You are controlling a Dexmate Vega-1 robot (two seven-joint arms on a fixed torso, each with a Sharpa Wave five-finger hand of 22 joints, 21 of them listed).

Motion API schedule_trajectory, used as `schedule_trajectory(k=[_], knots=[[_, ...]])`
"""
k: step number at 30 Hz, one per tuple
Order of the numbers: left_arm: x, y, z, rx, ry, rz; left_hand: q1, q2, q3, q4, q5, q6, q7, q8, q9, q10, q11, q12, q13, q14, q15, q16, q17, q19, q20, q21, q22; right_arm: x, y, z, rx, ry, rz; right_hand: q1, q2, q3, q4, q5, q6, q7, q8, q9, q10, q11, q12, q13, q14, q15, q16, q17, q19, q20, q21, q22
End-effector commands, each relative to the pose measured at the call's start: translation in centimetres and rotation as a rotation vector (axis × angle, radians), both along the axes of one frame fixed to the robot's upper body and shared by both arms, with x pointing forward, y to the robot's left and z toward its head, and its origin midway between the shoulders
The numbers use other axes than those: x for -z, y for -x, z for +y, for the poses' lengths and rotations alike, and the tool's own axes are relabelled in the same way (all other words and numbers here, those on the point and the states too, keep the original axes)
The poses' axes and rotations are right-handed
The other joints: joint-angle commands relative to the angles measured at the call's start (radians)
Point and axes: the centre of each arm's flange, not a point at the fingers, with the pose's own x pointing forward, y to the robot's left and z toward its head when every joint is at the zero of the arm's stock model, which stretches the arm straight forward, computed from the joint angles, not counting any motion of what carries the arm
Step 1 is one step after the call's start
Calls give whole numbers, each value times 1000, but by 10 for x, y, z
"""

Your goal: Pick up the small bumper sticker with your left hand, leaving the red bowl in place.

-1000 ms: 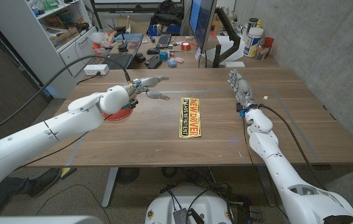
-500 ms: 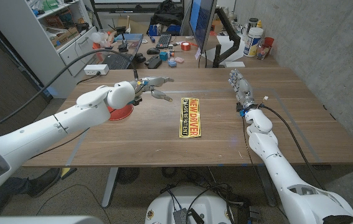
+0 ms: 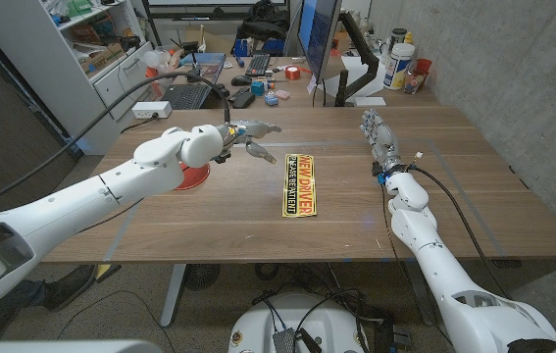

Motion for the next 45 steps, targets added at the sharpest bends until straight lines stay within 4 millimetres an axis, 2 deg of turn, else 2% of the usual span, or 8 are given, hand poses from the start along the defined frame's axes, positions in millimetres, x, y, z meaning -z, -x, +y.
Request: schedule_trajectory(k=[1,9,11,19,38,42,45], knots=[[1,-2,-13,-1,-38,-4,-9,-3,-8,1,2,11,-4,9,1,10,0,6,2,13,-3,10,3,2,5,2,6,2,1,-2,-1,-4,0,-1,-8,-2,-2,5,8,-4,0,2,8,2,-3,3,8,-2,6,3,0,5,-4,2],[3,-6,-21,14,-17,13,-12,-5,-17,4,6,39,-10,16,1,48,-17,18,1,40,-5,17,3,7,6,4,6,5,4,-5,0,-8,1,-2,-8,-3,-2,5,7,-4,-1,2,8,2,-4,3,9,-2,6,3,0,5,-5,2],[3,-8,-22,13,-18,21,-12,-1,-18,5,8,52,-11,19,1,69,-26,24,1,61,0,24,4,13,22,6,7,6,5,-6,2,-8,2,-2,-8,-4,-2,5,7,-5,0,2,8,2,-4,3,9,-2,6,3,0,5,-5,2],[6,-11,-31,-10,-53,10,-10,3,-20,7,11,77,-8,25,1,82,-28,27,2,74,1,25,6,20,29,9,8,6,6,-7,2,-14,-1,-3,-8,-4,-3,6,7,-7,-1,2,8,2,-5,3,8,-2,5,3,-1,5,-6,2],[20,-27,-42,-38,-76,40,-14,6,-26,11,14,79,-6,21,0,87,-28,24,2,75,9,21,8,19,56,8,9,0,4,-7,0,-15,-11,-4,-8,-6,-4,6,7,-9,-1,2,8,2,-7,3,8,-2,4,3,-4,7,-9,2],[20,-28,-45,-36,-76,31,-16,6,-28,13,15,82,-8,21,0,91,-22,25,2,73,12,20,8,17,61,7,9,1,3,-8,1,-15,-7,-3,-9,-7,-5,6,6,-9,-2,2,8,1,-7,3,8,-3,4,2,-4,7,-10,2],[20,-29,-47,-34,-82,21,-21,6,-32,16,16,90,-15,22,0,113,-31,30,0,73,12,19,9,9,69,4,9,1,3,-8,3,-16,-5,-3,-9,-7,-5,6,7,-10,-2,2,8,2,-7,3,9,-2,4,2,-4,7,-10,2]])
